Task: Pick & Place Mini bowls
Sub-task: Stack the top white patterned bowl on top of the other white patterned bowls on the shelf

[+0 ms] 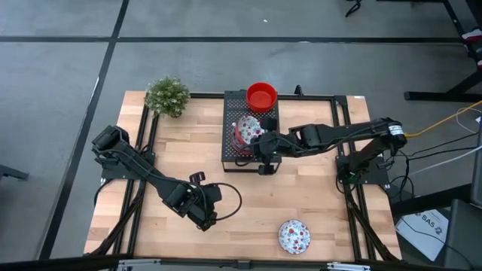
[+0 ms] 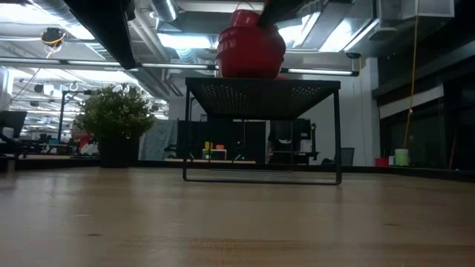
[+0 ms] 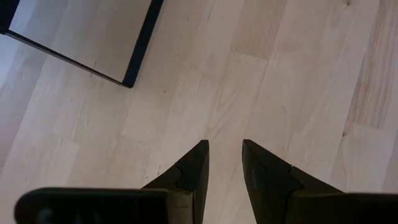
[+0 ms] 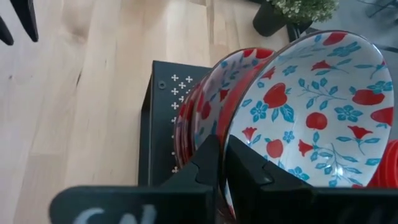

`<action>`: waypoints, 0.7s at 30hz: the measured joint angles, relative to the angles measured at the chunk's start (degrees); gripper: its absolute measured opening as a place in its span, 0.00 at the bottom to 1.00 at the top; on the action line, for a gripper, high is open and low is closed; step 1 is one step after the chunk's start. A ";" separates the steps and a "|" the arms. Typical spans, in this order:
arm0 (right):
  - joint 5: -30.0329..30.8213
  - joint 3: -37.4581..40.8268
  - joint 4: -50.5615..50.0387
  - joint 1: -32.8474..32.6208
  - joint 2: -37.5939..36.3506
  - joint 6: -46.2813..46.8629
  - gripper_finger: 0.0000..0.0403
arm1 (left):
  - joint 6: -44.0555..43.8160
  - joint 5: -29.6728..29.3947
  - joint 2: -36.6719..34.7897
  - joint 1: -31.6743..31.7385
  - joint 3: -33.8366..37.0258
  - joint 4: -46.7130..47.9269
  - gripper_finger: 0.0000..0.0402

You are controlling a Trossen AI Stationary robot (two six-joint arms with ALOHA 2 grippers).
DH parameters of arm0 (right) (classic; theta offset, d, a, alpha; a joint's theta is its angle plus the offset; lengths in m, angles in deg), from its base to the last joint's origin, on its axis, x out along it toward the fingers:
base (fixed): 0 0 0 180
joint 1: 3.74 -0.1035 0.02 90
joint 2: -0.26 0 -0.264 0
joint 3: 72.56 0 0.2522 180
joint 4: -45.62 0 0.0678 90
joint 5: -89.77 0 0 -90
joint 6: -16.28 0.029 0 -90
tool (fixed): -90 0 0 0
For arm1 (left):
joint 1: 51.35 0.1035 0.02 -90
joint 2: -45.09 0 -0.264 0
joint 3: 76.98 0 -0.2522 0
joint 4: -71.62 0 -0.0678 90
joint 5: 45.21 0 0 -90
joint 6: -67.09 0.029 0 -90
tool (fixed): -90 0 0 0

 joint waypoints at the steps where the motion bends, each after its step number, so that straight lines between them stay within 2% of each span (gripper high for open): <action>1: 0.01 0.00 0.26 0.03 0.02 0.00 0.06 | 0.00 0.02 0.00 0.00 0.00 0.01 0.23; 6: 0.17 0.00 1.52 0.04 0.02 0.08 0.10 | 0.00 -0.17 0.00 0.00 0.00 0.01 0.23; 15: 0.34 0.00 1.96 0.04 0.00 0.37 0.33 | 0.00 -0.39 0.00 0.00 0.00 0.01 0.23; 21: 0.28 -1.74 0.52 -0.27 -0.80 1.96 0.42 | 0.00 -0.38 0.00 0.00 0.00 0.01 0.23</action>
